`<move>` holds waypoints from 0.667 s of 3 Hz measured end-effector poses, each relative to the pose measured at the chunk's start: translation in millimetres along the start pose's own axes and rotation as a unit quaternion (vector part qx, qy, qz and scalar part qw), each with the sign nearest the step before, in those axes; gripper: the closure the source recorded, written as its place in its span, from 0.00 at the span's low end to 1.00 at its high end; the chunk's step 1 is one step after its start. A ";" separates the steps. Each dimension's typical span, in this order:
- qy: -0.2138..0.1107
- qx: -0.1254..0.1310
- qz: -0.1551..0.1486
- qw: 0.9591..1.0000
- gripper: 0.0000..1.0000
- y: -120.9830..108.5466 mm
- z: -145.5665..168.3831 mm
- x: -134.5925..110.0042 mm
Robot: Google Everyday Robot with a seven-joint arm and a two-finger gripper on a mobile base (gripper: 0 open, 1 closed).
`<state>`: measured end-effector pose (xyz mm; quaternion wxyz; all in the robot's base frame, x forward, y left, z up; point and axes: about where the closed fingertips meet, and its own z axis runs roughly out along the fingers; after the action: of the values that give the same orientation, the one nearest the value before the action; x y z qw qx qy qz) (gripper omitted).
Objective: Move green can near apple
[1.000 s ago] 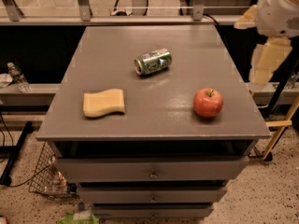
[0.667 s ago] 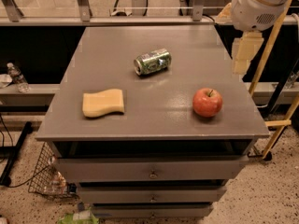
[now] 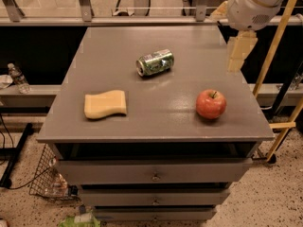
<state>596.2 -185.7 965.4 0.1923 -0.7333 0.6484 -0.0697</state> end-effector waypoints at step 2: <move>-0.108 0.046 -0.043 0.992 0.00 -54.1 39.5 -47.6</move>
Offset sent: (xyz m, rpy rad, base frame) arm 0.0740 0.0872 -0.0087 0.2839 -0.1206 0.2047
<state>653.0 -126.9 956.3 0.2914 -0.7542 0.5878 -0.0280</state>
